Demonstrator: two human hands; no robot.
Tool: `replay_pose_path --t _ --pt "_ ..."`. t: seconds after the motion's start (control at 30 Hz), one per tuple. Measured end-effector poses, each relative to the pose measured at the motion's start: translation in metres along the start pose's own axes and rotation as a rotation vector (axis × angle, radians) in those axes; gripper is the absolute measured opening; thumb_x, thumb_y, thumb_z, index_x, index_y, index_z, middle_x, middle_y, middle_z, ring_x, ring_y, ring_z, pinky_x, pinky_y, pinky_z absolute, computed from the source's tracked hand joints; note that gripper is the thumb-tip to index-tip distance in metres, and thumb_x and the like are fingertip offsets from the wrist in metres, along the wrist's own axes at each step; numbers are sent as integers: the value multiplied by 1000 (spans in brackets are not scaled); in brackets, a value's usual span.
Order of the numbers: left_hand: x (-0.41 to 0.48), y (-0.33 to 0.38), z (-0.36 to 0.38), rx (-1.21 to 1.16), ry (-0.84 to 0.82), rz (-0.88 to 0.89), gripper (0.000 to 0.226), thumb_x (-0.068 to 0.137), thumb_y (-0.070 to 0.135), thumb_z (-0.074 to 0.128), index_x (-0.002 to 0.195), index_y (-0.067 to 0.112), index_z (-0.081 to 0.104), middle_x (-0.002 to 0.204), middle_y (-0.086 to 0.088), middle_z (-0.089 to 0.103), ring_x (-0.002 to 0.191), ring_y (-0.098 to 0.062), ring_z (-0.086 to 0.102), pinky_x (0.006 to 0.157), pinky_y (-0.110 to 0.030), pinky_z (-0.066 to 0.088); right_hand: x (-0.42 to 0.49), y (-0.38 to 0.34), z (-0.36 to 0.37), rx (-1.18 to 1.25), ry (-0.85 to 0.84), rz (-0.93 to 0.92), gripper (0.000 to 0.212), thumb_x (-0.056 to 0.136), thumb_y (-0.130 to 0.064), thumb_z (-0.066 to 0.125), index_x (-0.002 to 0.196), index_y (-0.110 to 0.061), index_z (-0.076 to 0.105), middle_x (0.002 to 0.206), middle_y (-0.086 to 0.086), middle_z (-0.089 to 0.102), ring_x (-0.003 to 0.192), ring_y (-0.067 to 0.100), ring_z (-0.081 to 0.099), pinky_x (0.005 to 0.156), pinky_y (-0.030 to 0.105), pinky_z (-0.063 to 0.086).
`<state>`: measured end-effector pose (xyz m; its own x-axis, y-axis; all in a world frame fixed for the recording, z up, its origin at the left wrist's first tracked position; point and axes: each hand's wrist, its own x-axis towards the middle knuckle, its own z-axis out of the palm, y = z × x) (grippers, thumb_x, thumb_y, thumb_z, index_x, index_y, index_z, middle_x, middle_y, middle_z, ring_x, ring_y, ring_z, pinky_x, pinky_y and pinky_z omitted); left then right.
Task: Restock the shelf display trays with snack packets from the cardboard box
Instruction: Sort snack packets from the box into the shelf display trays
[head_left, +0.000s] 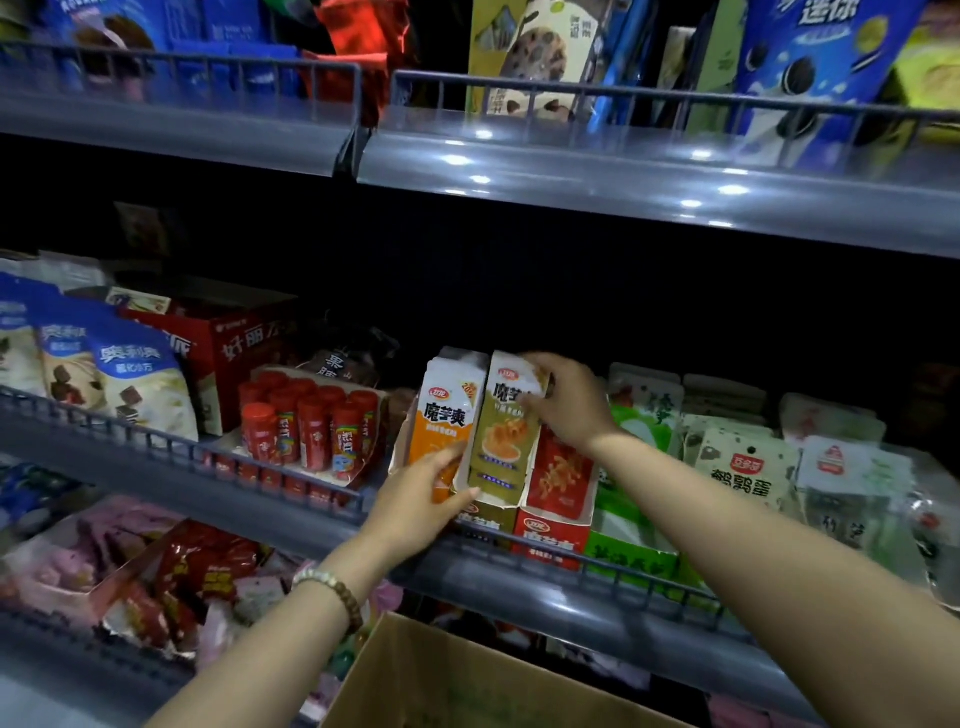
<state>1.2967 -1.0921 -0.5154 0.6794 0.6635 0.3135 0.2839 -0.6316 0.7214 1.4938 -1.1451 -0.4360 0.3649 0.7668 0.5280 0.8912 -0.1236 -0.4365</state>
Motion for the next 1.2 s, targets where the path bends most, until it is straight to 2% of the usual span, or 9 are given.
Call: replay_pose_path --t 0.23,0.4,0.5,0.67,0.77,0.93,1.0,1.1,1.2 --pt "2 -4 4 -26 11 -4 66 85 39 65 144 29 37 137 12 52 123 -9 50 102 -38 45 -13 9 12 -217 -11 1 56 82 -30 69 135 -33 49 129 4 49 123 26 40 97 33 30" --pt "-14 9 0 -104 98 10 62 85 38 65 141 24 41 137 8 50 124 -8 48 104 -35 43 -33 3 -4 33 -7 39 60 86 -30 67 140 -28 43 143 0 37 131 22 37 107 37 36" --pt "-39 21 0 -99 127 72 56 87 44 60 139 33 42 141 16 43 128 -2 40 102 -28 41 -69 -4 -23 161 -23 10 57 87 -31 65 139 -26 43 145 -4 36 133 13 35 108 23 29" --pt "-104 19 20 -50 7 81 49 87 46 57 133 38 45 135 20 45 127 3 38 103 -22 35 -159 -5 -51 333 -200 77 61 87 -32 64 141 -32 37 145 -12 36 131 1 33 109 20 27" --pt "-146 0 39 -17 -82 60 54 84 59 54 133 37 46 130 21 49 123 6 42 103 -18 35 -218 1 -50 383 -274 116 59 85 -31 66 137 -33 40 141 -18 39 129 -8 33 105 6 25" --pt "-191 -49 82 69 -291 -189 97 68 82 45 138 16 42 133 4 52 124 -8 47 107 -26 36 -311 27 -8 501 -337 281 49 84 -22 70 128 -26 50 130 -13 51 119 -10 45 104 10 32" --pt "-201 -65 99 107 -439 -350 89 78 65 53 143 9 32 140 -4 47 130 -16 43 110 -31 33 -345 35 18 493 -437 379 48 85 -22 69 127 -29 48 127 -15 49 117 -11 43 101 9 33" --pt "-211 -83 120 177 -619 -484 66 96 39 48 146 5 22 149 -8 32 138 -21 32 111 -25 25 -385 41 63 578 -547 665 42 85 -15 68 123 -20 51 119 -5 52 113 8 50 83 6 40" --pt "-213 -93 130 244 -684 -615 65 100 39 38 149 6 12 155 -14 19 142 -26 24 110 -25 23 -411 39 100 632 -723 824 34 86 -14 67 117 -3 58 102 2 60 87 6 58 70 4 44"
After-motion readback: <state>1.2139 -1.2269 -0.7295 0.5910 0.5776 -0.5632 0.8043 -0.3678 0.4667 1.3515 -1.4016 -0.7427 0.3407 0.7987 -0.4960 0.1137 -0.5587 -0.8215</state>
